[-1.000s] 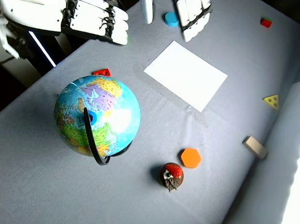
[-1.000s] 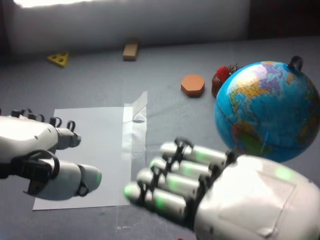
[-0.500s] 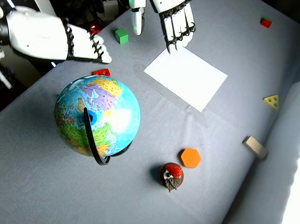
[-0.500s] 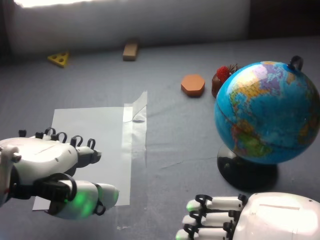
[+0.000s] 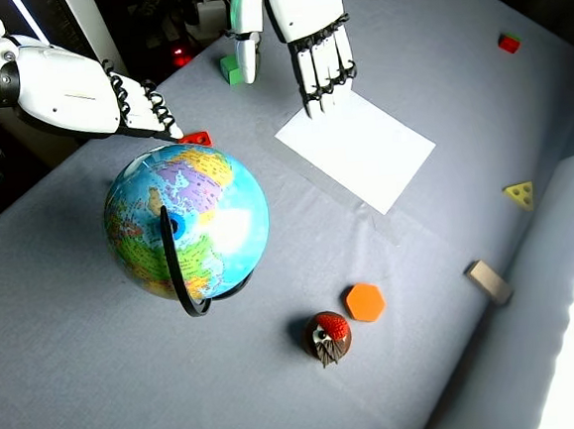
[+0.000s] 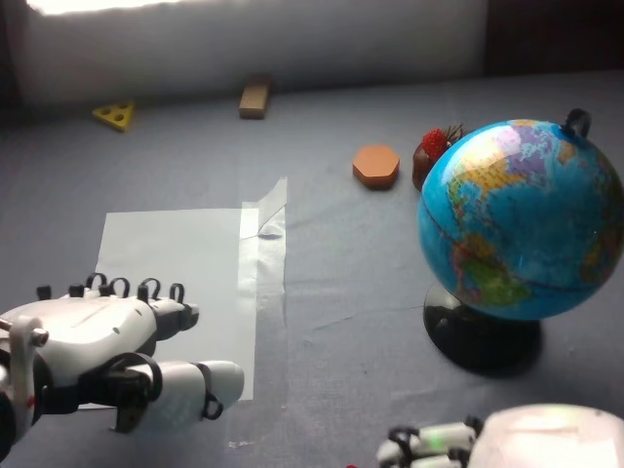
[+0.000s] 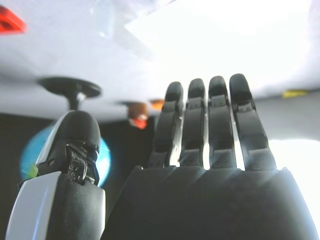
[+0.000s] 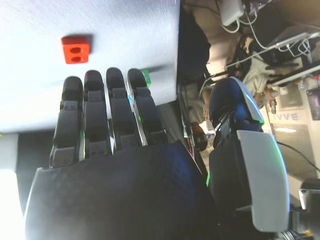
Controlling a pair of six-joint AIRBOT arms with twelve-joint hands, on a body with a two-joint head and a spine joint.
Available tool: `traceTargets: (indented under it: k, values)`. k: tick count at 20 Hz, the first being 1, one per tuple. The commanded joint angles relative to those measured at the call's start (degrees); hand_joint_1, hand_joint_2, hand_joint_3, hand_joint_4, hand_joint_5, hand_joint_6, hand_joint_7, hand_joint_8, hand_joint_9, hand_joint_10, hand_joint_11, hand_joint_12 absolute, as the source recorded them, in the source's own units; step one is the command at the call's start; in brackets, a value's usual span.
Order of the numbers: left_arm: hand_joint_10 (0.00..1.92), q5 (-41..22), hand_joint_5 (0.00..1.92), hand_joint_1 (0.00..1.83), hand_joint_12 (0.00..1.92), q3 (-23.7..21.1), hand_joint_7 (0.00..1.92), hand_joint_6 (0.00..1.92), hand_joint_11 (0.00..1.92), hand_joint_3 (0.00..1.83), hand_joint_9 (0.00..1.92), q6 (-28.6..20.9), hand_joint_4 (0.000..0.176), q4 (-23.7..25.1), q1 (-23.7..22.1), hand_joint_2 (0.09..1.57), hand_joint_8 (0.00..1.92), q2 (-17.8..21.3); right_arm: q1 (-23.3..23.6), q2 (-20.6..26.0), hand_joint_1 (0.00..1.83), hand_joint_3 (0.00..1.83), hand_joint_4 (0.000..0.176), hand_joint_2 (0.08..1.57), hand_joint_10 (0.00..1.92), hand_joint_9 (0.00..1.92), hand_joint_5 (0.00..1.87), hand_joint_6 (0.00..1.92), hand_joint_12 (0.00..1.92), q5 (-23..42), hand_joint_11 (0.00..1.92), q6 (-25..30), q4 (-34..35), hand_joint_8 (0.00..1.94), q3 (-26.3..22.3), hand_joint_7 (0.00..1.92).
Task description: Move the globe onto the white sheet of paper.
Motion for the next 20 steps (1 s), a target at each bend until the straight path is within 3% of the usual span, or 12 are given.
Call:
traceTargets:
  k: [1, 5, 8, 15, 17, 20]
  values:
    - [0.00, -3.2, 0.17, 0.00, 0.43, -0.2, 0.15, 0.00, 0.00, 0.00, 0.13, -1.3, 0.000, 3.8, 0.2, 1.22, 0.00, -0.1, 0.5, -0.1, 0.00, 0.00, 0.000, 1.21, 0.00, 0.14, 0.15, 0.00, 0.21, 4.0, 0.00, 0.9, 0.4, 0.00, -0.1, 0.17]
    - [0.00, -3.2, 0.16, 0.00, 0.43, -0.2, 0.17, 0.00, 0.00, 0.00, 0.14, -3.7, 0.000, 6.3, 1.9, 1.22, 0.01, -0.2, -1.8, 0.3, 0.01, 0.00, 0.000, 1.21, 0.01, 0.14, 0.15, 0.00, 0.22, 10.4, 0.00, 1.3, 0.3, 0.00, -0.1, 0.16]
    - [0.00, -3.6, 0.15, 0.00, 0.43, -0.1, 0.16, 0.00, 0.00, 0.00, 0.14, -8.0, 0.000, 9.6, 4.4, 1.21, 0.00, -0.6, -2.2, 0.7, 0.01, 0.00, 0.000, 1.20, 0.01, 0.14, 0.15, 0.00, 0.22, 10.4, 0.00, 0.7, 0.3, 0.00, -0.1, 0.17]
    - [0.00, -4.8, 0.15, 0.00, 0.43, 0.3, 0.17, 0.00, 0.00, 0.00, 0.14, -11.1, 0.000, 12.7, 7.1, 1.21, 0.00, -1.9, -1.2, 0.5, 0.01, 0.00, 0.000, 1.21, 0.00, 0.15, 0.15, 0.00, 0.25, 8.2, 0.00, -1.3, 0.3, 0.00, -1.6, 0.17]
    - [0.00, -6.3, 0.15, 0.00, 0.43, 0.3, 0.16, 0.00, 0.00, 0.00, 0.14, -13.7, 0.000, 15.0, 8.5, 1.21, 0.00, -3.2, -1.4, 0.7, 0.02, 0.00, 0.000, 1.21, 0.01, 0.15, 0.15, 0.00, 0.27, 9.6, 0.00, -4.3, 0.3, 0.00, -3.1, 0.17]
    - [0.00, -7.8, 0.15, 0.00, 0.43, 0.0, 0.16, 0.00, 0.00, 0.00, 0.14, -14.0, 0.000, 16.3, 9.0, 1.21, 0.00, -3.9, -4.6, 0.8, 0.02, 0.00, 0.000, 1.21, 0.01, 0.15, 0.15, 0.00, 0.28, 17.0, 0.00, -12.1, 0.3, 0.00, -4.9, 0.17]
